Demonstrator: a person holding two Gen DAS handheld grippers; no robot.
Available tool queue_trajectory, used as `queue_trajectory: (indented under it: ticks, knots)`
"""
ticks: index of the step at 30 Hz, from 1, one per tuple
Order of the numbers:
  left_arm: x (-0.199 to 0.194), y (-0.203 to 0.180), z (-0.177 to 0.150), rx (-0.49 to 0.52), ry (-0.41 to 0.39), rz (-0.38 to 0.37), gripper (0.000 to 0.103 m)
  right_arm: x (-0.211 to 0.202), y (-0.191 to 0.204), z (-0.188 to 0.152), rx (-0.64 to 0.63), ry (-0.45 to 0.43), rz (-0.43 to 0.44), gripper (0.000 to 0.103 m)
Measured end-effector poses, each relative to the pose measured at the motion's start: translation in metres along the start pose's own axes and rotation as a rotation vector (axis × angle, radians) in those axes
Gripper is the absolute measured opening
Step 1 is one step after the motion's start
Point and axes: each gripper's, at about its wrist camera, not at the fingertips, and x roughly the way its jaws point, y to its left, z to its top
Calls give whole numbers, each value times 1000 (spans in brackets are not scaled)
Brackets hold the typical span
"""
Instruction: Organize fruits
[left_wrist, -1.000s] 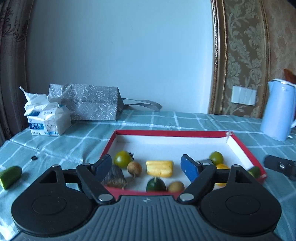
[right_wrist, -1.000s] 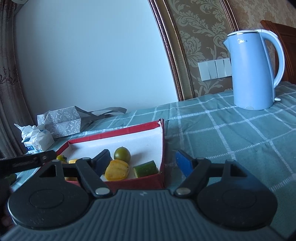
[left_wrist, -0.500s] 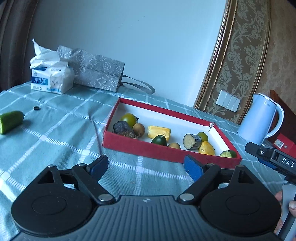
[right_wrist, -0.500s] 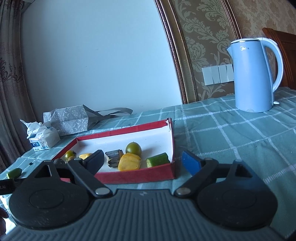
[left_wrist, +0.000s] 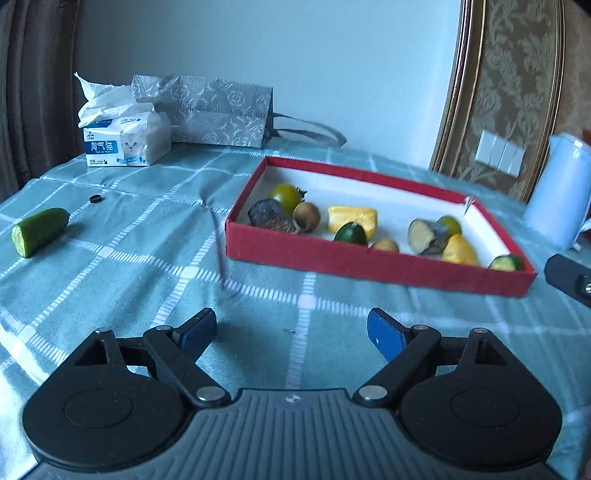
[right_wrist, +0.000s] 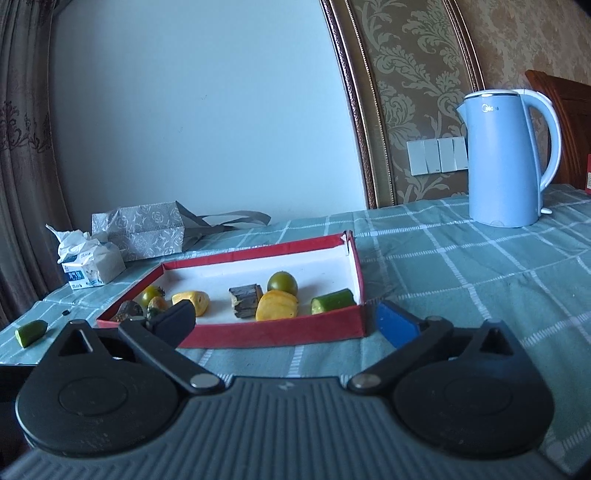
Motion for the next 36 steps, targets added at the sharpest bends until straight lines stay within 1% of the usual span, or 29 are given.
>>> queue_trajectory:
  ticks: [2, 6, 8, 14, 18, 36]
  knots:
    - [1, 0, -1, 6, 5, 6, 89, 0, 4, -3, -4, 18, 3, 103]
    - [4, -3, 0, 27, 16, 18, 91, 0, 10, -8, -22, 26, -6, 103]
    - [5, -4, 1, 34, 21, 7, 97, 2, 12, -11, -31, 40, -16, 103]
    - [9, -6, 3, 53, 37, -21, 103, 9, 14, -12, -40, 74, -37, 103]
    - [12, -9, 3, 64, 50, -13, 103, 11, 12, -11, -29, 88, -42, 103]
    - [11, -9, 2, 59, 41, -6, 103, 14, 17, -12, -52, 108, -49, 103]
